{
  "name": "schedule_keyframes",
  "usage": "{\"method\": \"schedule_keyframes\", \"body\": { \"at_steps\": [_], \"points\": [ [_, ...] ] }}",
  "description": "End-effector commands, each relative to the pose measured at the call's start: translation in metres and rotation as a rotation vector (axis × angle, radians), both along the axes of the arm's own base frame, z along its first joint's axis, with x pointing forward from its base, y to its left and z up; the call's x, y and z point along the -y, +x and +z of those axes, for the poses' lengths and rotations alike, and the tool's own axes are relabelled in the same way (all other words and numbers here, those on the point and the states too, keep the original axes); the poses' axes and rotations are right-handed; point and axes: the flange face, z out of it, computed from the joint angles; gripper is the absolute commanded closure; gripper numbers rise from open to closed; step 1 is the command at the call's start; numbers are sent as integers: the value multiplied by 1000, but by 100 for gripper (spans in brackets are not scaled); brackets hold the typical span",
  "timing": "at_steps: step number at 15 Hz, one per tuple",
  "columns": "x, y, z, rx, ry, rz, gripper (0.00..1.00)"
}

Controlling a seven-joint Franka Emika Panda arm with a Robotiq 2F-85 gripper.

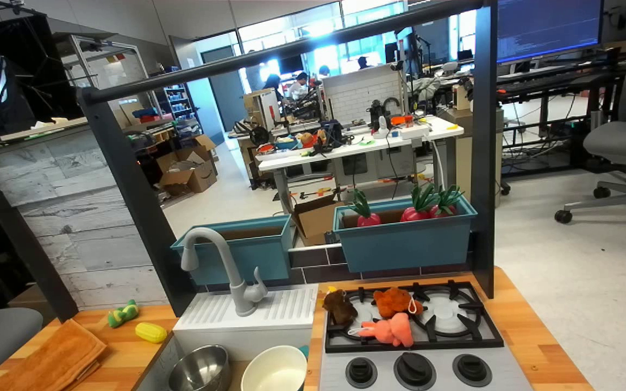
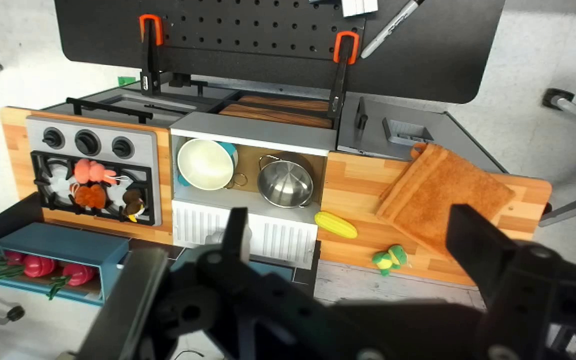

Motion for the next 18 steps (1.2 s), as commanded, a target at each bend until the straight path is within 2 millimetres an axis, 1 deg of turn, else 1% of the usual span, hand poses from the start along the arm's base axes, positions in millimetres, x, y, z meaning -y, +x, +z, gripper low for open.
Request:
{"method": "schedule_keyframes", "body": {
  "at_steps": [1, 4, 5, 6, 7, 9, 10, 12, 13, 14, 15, 18],
  "points": [
    [0, 0, 0, -1, 0, 0, 0],
    [0, 0, 0, -1, 0, 0, 0],
    [34, 47, -34, 4, -36, -12, 0],
    [40, 49, -37, 61, -51, -57, 0],
    [54, 58, -50, 68, -43, -113, 0],
    [85, 82, -88, 52, 11, -206, 0],
    [100, 94, -108, 34, 69, -266, 0],
    [124, 116, -151, 13, 168, -288, 0],
    [109, 94, -119, 35, 97, -251, 0],
    [118, 100, -136, 12, 109, -262, 0],
    [119, 103, -141, -2, 107, -264, 0],
    [111, 100, -130, 22, 106, -247, 0]
  ]
}}
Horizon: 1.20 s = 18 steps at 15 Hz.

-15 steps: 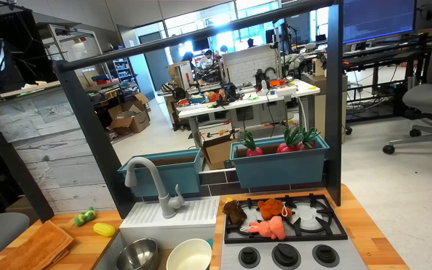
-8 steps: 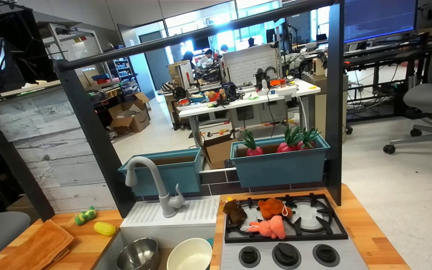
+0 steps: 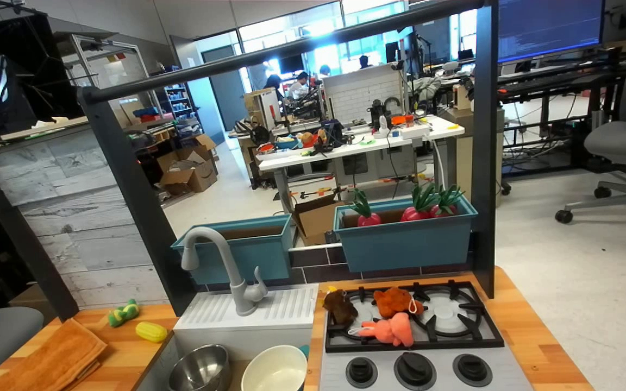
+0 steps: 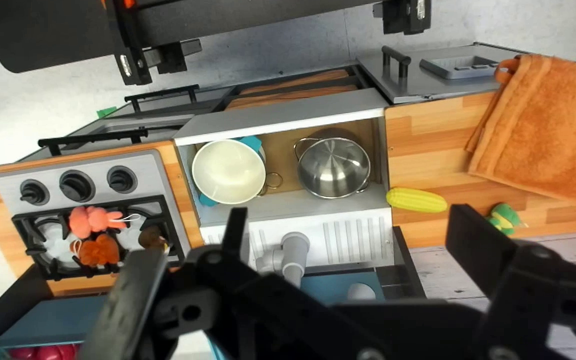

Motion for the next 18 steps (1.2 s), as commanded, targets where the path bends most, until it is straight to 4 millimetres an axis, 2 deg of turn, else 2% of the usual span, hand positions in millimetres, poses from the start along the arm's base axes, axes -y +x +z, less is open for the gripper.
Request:
{"method": "schedule_keyframes", "body": {
  "at_steps": [1, 3, 5, 7, 8, 9, 11, 12, 14, 15, 16, 18],
  "points": [
    [5, -1, 14, 74, 64, 107, 0],
    [20, 6, 15, 150, 125, 120, 0],
    [39, 17, -4, 161, 238, 61, 0],
    [44, 31, -43, 52, 325, 47, 0],
    [46, 32, -64, -17, 309, -22, 0],
    [48, 16, -30, 64, 293, 29, 0],
    [49, 21, -61, -6, 290, 3, 0],
    [49, 24, -68, -23, 288, -1, 0],
    [49, 29, -71, -28, 287, -5, 0],
    [46, 32, -67, -10, 363, 42, 0],
    [35, 38, -60, 11, 409, 91, 0],
    [34, 59, -59, 49, 466, 160, 0]
  ]
}}
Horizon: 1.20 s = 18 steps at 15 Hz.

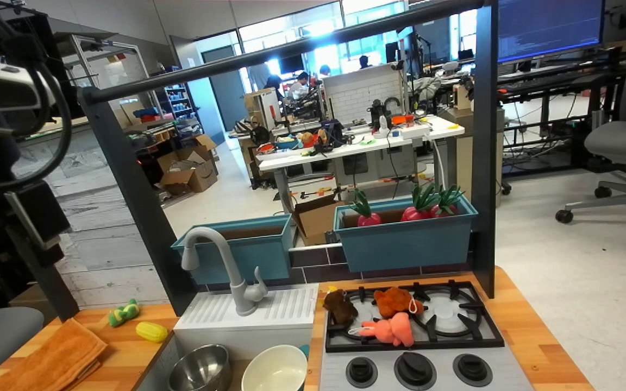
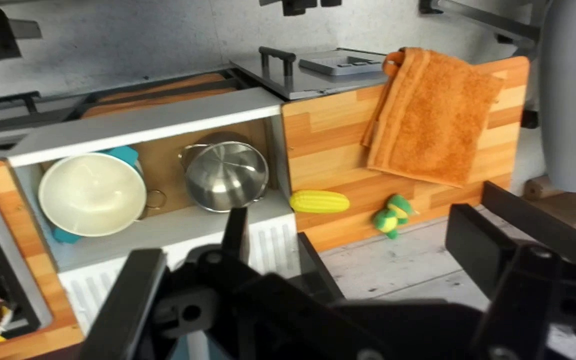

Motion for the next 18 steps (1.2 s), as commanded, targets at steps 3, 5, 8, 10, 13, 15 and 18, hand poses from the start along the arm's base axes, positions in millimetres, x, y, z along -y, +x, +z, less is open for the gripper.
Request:
{"method": "schedule_keyframes", "body": {
  "at_steps": [3, 5, 8, 10, 13, 15, 18],
  "points": [
    [-21, 71, -14, 92, 166, 216, 0],
    [-30, 84, -45, 84, 232, 307, 0],
    [-50, 80, -118, 22, 318, 444, 0],
    [-67, 71, -172, -41, 329, 556, 0],
    [-70, 55, -186, -72, 297, 587, 0],
    [-76, 50, -214, -102, 298, 595, 0],
    [-62, 64, -205, -69, 221, 673, 0]
  ]
}}
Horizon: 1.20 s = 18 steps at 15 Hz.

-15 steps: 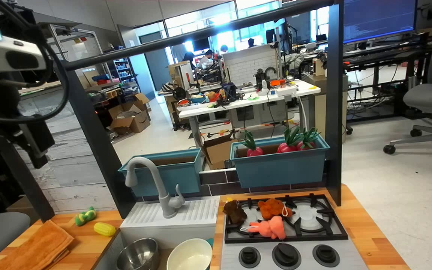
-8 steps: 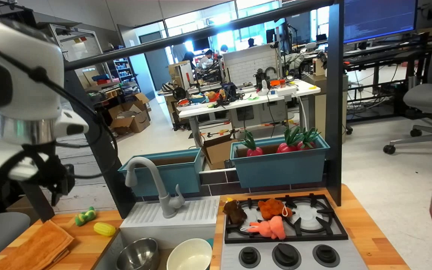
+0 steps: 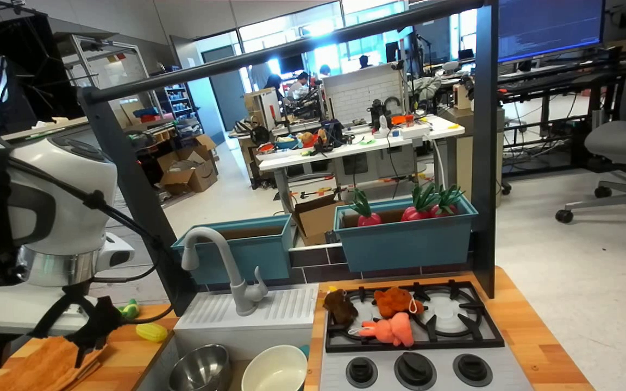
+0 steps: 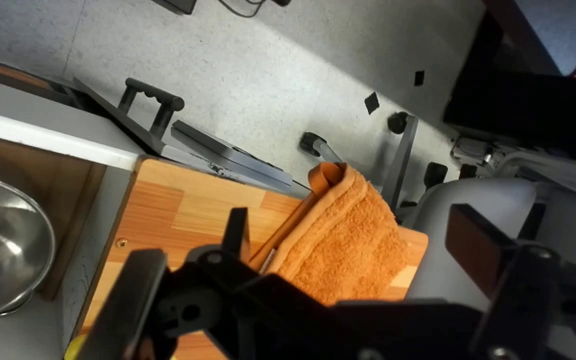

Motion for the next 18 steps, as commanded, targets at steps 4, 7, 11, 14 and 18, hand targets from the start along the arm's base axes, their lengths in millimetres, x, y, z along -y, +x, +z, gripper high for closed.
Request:
{"method": "schedule_keyframes", "body": {
  "at_steps": [4, 7, 11, 14, 18],
  "points": [
    [41, 29, -7, 150, -161, 189, 0],
    [45, 27, -4, 157, -158, 124, 0],
    [65, 30, -13, 163, -153, 66, 0],
    [60, 32, -12, 167, -148, 70, 0],
    [60, 32, -11, 167, -147, 71, 0]
  ]
}}
